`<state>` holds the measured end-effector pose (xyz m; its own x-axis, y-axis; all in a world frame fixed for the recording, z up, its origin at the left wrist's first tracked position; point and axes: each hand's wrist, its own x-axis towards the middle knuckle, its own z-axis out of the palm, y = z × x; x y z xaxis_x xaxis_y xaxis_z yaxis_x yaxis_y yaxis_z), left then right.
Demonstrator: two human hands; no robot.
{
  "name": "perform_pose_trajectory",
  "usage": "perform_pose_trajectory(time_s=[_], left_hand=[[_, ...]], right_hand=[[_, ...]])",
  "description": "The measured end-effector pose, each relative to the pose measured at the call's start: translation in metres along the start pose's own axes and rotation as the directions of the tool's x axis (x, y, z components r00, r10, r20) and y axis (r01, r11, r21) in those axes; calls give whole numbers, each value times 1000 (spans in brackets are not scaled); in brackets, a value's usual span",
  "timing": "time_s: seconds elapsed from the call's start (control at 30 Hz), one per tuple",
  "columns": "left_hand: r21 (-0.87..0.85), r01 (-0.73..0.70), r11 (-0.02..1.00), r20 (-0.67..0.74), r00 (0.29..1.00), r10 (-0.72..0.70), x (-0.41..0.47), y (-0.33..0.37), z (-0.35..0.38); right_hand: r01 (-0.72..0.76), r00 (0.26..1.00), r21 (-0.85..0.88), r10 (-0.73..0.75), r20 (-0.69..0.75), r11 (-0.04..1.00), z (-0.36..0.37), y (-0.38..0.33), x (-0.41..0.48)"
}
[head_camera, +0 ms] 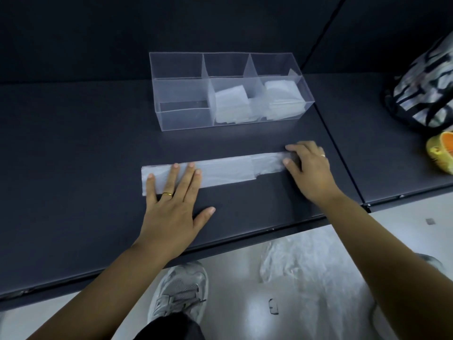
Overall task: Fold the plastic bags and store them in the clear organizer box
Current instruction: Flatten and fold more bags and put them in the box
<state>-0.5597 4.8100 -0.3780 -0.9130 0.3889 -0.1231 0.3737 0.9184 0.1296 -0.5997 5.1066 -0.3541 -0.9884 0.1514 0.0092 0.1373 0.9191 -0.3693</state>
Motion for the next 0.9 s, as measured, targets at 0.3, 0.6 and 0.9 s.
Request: perform_pose_trajectory(time_s=[0.3,0.6,0.9], left_hand=[[-69,-95,993,-10,996,94,6,-17,-3],[-340,-332,880,-200,940,277,22,3,-28],[-898,-200,392,-172,979,104,-4,95,-45]], right_hand=[[-128,989,251,104,104,960,-18,1,4],[-630,777,640,349,525,440,-51,-11,-94],[-390,898,798,-3,441,459,-90,-79,-97]])
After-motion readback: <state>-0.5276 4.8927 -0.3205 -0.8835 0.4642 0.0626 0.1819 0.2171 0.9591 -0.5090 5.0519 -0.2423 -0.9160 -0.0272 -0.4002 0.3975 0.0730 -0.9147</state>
